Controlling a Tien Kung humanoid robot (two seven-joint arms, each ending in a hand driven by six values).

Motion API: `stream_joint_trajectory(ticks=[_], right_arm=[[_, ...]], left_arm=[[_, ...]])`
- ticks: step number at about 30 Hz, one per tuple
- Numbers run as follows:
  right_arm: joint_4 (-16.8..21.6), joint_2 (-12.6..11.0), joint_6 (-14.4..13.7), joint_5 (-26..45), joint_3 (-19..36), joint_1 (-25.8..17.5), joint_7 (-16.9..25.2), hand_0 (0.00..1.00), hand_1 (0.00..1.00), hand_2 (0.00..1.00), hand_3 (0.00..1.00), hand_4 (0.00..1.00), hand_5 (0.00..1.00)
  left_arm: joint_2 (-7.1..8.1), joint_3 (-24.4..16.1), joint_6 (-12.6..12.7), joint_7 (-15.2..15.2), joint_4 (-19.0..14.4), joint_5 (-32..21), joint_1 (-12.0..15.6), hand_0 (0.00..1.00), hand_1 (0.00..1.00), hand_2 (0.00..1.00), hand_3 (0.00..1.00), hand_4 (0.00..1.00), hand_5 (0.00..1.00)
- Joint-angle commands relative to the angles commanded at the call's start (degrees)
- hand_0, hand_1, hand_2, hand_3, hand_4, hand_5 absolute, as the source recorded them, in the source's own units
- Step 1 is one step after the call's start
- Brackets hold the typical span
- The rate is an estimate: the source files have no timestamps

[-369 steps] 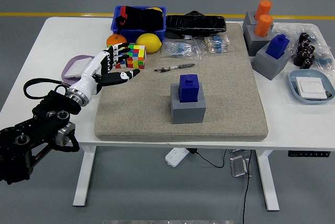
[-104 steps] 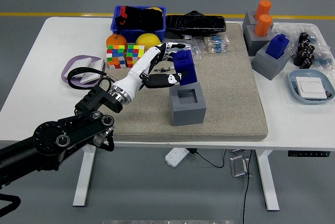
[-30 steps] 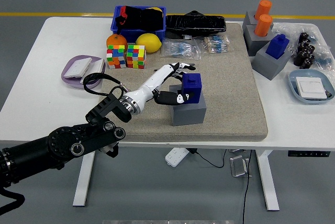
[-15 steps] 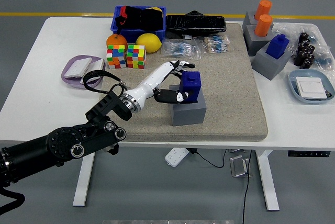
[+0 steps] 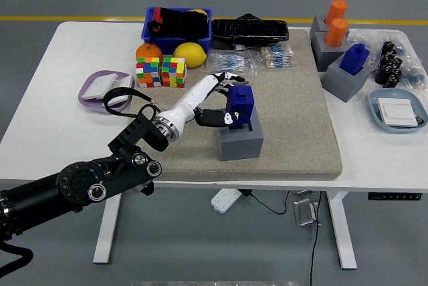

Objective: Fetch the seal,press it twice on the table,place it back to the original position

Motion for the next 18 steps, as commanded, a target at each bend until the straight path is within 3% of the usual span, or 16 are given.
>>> stream_joint_trajectory(ticks=[12,18], right_arm=[[0.0,-0.1,0.0,-0.8,1.5,-0.4,0.0,0.884,0.746,0.731,0.739,0.841,0.523],[0.0,-0.1,0.0,-0.8,1.5,-0.4,0.1,0.885,0.746,0.731,0.738,0.841,0.522]], left_arm=[[-0.83,-4.9,2.2,2.6,-1.4,2.9,3.8,0.819,0.555,0.464,0.815,0.578,0.002],[-0.97,-6.8,2.1,3.3,-2.9,4.2,5.4,0.815,0.551,0.461,0.816,0.578,0.002]])
